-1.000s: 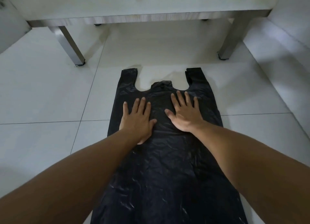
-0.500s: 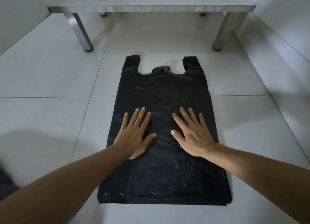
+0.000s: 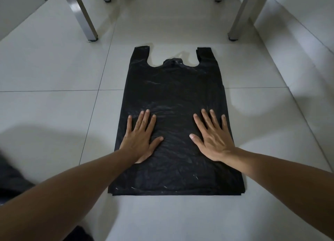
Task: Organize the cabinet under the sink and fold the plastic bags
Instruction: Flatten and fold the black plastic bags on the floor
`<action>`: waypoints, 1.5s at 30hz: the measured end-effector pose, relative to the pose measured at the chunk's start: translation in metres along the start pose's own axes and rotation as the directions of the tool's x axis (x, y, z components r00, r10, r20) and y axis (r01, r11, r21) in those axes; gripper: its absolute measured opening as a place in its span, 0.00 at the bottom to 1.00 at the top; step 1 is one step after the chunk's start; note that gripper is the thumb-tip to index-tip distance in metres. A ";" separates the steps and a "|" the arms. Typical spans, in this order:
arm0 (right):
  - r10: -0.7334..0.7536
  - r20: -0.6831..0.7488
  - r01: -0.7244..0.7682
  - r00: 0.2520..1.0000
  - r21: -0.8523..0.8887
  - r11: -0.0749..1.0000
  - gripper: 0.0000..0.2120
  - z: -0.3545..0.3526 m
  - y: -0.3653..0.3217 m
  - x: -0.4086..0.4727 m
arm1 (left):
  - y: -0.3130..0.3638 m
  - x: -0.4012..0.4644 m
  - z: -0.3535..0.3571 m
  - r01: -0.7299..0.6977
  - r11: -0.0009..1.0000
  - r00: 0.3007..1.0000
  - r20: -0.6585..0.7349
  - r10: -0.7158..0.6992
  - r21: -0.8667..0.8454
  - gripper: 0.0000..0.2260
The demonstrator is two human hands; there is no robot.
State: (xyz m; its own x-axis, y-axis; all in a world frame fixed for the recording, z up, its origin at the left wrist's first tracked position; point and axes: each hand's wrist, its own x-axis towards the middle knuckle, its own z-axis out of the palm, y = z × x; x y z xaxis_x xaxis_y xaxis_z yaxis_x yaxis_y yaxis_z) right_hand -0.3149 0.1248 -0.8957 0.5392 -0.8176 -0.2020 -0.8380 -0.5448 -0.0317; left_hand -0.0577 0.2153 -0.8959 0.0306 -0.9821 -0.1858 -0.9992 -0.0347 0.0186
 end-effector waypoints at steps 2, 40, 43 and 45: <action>-0.027 -0.018 0.027 0.999 0.003 1.000 0.36 -0.001 -0.014 -0.015 | 0.004 -0.008 -0.003 -0.006 0.999 1.000 -0.031 0.005 -0.040 0.37; 0.420 0.205 -0.466 0.884 0.308 0.830 0.33 -0.037 0.000 -0.094 | 0.025 -0.074 -0.025 0.616 0.580 0.773 0.266 -0.576 -0.534 0.39; 0.424 0.275 -0.494 0.863 0.276 0.825 0.32 -0.046 -0.005 -0.091 | 0.021 -0.077 -0.027 0.593 0.573 0.789 0.264 -0.555 -0.567 0.39; 0.428 0.300 -0.498 0.853 0.218 0.839 0.32 -0.055 -0.011 -0.088 | 0.012 -0.078 -0.033 0.596 0.548 0.784 0.276 -0.556 -0.587 0.37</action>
State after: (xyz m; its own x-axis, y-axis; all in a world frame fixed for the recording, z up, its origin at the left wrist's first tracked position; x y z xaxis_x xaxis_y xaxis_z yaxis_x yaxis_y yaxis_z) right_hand -0.3485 0.1924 -0.8233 0.0758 -0.8743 -0.4795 -0.9902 -0.0094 -0.1394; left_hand -0.0718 0.2856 -0.8486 0.5730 -0.6995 -0.4270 -0.5149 -0.7127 0.4764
